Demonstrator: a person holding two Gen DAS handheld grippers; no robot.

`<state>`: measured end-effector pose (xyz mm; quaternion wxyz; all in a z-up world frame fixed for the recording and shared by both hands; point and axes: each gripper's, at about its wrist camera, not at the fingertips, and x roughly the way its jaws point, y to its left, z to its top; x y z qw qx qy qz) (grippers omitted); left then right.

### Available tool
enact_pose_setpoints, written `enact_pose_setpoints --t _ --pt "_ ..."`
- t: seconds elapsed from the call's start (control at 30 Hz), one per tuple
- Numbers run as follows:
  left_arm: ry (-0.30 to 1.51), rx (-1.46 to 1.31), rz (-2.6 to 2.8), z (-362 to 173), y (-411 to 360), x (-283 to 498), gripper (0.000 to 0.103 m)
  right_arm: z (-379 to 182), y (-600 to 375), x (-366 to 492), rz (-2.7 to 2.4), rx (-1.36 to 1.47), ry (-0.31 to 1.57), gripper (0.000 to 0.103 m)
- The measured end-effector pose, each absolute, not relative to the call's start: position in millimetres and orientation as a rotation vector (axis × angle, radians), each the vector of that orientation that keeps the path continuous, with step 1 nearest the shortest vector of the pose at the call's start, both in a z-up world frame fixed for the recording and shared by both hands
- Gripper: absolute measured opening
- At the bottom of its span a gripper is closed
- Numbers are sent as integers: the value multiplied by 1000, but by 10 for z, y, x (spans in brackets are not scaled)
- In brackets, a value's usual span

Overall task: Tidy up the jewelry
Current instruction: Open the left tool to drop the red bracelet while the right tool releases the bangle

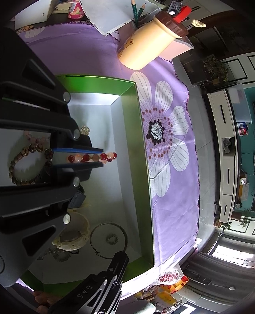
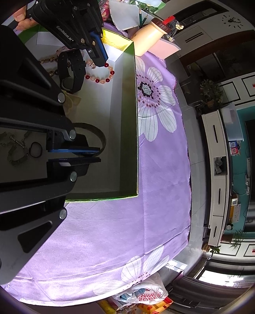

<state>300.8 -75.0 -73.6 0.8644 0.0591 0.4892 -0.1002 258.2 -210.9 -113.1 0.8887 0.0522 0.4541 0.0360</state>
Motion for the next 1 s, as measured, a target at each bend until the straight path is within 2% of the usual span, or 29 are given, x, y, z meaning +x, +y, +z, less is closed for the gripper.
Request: enact_pose_setpoints --t 1.0 --pt "1029 123 -199 -753 -731 3013 8 -1146 -2028 2545 49 28 937 4"
